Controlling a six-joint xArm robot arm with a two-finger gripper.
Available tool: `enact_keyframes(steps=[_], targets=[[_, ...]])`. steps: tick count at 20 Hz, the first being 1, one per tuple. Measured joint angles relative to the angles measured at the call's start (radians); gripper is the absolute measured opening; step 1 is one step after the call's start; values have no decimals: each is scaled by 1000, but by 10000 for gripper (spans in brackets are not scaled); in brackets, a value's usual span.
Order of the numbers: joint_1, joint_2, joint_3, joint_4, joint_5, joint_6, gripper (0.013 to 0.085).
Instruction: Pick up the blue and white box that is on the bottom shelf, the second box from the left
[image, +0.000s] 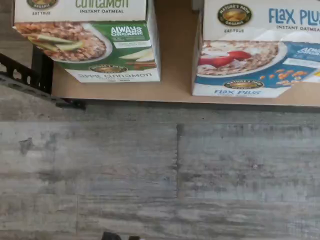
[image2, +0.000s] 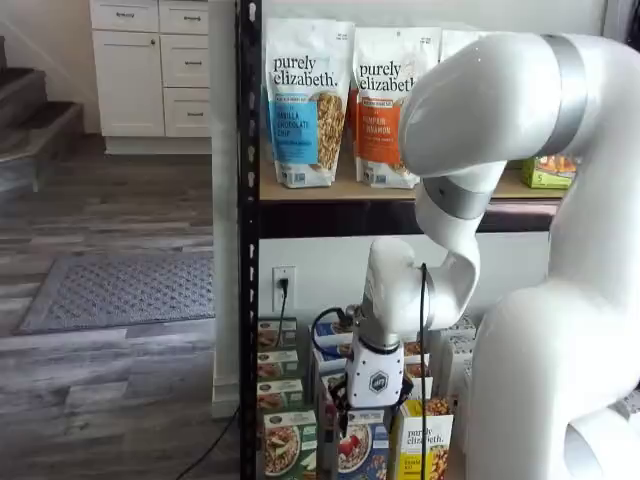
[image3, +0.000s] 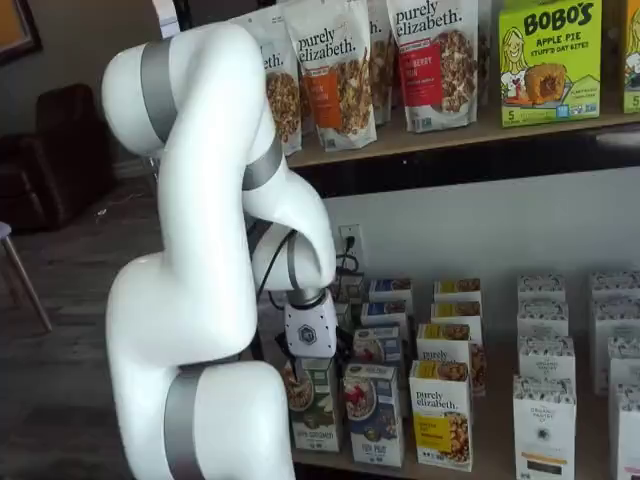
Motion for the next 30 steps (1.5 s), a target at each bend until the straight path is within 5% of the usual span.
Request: enact_keyframes(steps=[9,23,30], targets=[[7,67,-38,-68,-45,71,850],[-60,205,-145,-194,-127,123,850],[-80,272,-199,-150,-146,60,850]])
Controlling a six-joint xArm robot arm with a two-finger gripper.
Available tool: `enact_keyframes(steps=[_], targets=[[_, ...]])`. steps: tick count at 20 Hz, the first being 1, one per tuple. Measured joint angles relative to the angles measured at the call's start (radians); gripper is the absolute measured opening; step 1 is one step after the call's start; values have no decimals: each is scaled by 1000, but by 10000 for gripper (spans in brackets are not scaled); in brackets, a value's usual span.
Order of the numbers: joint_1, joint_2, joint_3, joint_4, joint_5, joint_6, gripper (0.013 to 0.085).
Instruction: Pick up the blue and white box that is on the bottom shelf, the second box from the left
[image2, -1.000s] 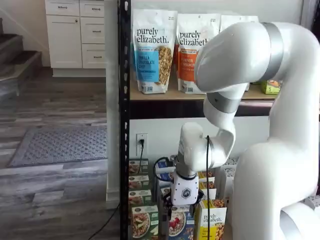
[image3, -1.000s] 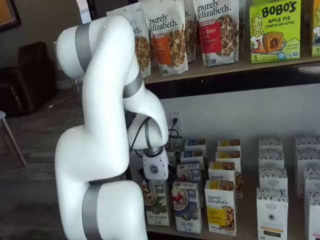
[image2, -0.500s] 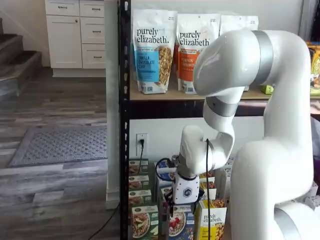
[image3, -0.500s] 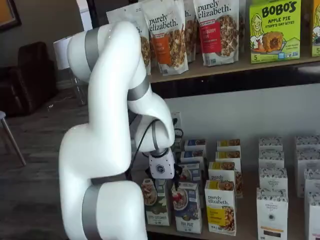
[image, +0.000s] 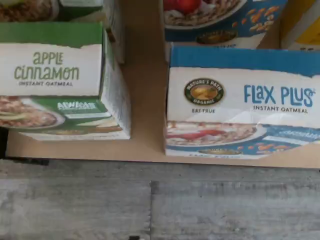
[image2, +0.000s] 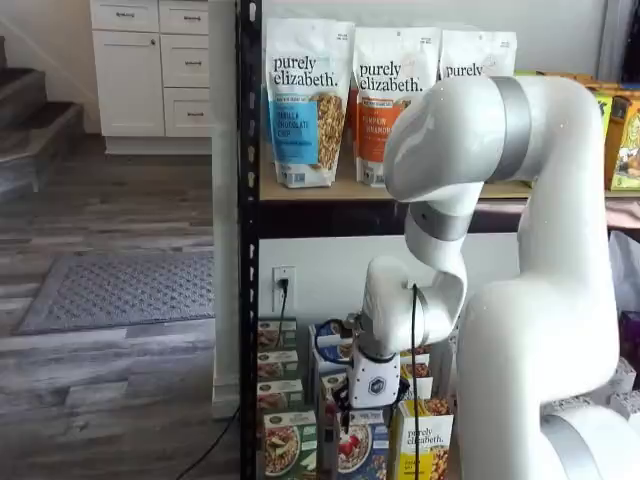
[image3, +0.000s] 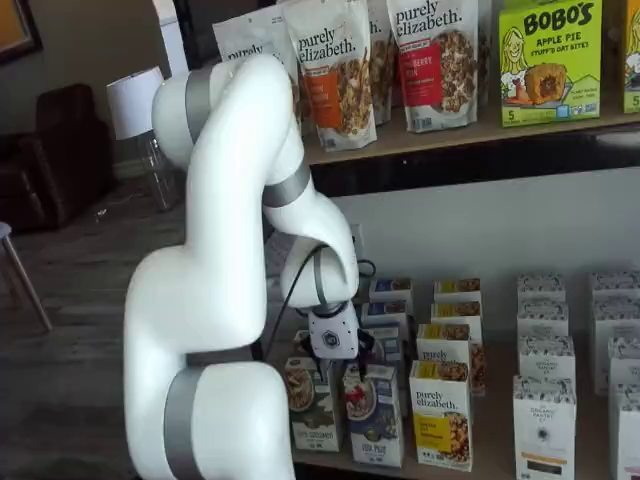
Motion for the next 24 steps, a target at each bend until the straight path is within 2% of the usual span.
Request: enact_keyframes(steps=[4,8,14,21,24], targets=[[-19,39,-31,-47,-18,28,850],[-27,71,-62,-48,-24,20,850],[-31,111,-110,-75,-8,42,850],[-46,143,-147,-162,-13,113,850],[-47,149,-150,-129,-22,80,850]])
